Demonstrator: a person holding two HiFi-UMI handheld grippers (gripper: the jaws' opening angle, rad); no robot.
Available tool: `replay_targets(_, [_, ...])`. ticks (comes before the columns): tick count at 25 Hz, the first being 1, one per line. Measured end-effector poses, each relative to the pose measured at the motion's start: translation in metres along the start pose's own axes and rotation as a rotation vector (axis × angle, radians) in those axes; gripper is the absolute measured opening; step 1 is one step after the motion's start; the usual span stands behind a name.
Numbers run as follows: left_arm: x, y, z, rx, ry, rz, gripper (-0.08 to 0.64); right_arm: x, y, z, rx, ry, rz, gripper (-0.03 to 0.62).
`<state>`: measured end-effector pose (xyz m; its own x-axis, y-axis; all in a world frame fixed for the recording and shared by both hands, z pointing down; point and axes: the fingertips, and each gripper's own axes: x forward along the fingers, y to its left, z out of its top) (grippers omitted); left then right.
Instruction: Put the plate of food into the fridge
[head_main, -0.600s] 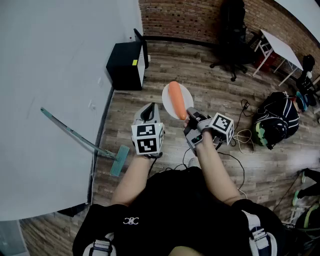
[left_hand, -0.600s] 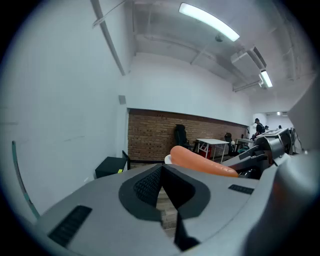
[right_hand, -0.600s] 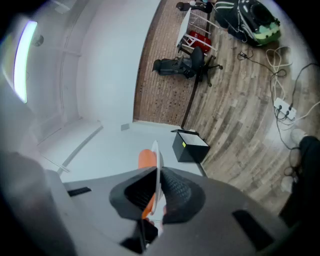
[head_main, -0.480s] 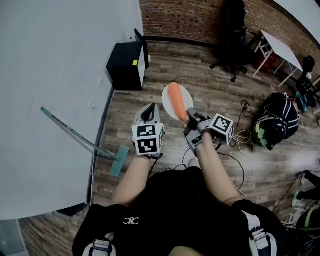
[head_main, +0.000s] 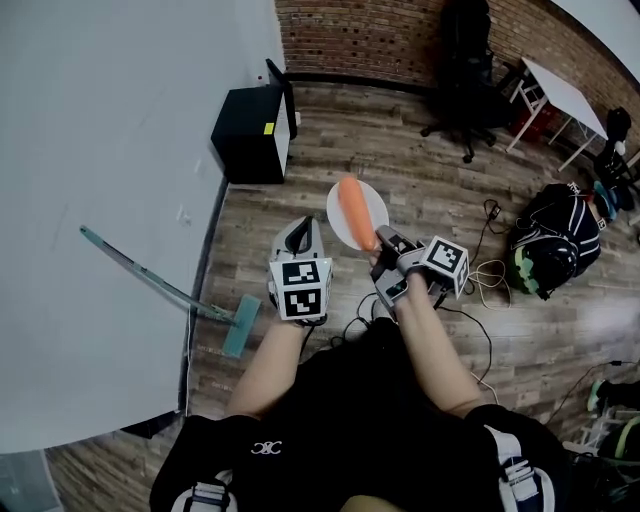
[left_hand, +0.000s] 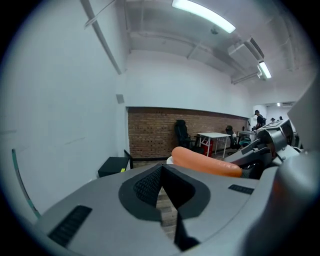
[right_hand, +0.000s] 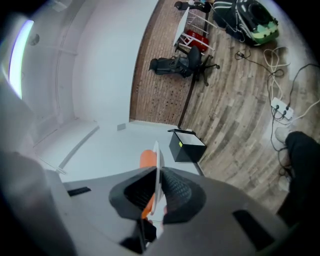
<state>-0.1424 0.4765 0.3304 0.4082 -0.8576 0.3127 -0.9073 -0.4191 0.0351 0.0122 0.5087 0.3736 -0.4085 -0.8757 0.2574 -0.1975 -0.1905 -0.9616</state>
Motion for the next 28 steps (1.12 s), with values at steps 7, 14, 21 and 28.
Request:
replay_targets(7, [0.048, -0.006, -0.021, -0.023, 0.027, -0.005, -0.002, 0.029, -0.034, 0.035, 0.012, 0.010, -0.011, 0.041])
replay_targets(14, [0.159, -0.022, 0.037, -0.019, 0.048, 0.021, -0.002, 0.093, -0.005, 0.148, 0.010, 0.026, 0.009, 0.041])
replay_targets(21, [0.248, -0.040, 0.079, -0.055, 0.055, 0.073, -0.002, 0.145, 0.016, 0.246, -0.021, 0.071, 0.033, 0.041])
replay_targets(28, [0.318, -0.054, 0.095, -0.107, 0.052, 0.120, -0.002, 0.188, 0.016, 0.302, -0.064, 0.147, 0.029, 0.041])
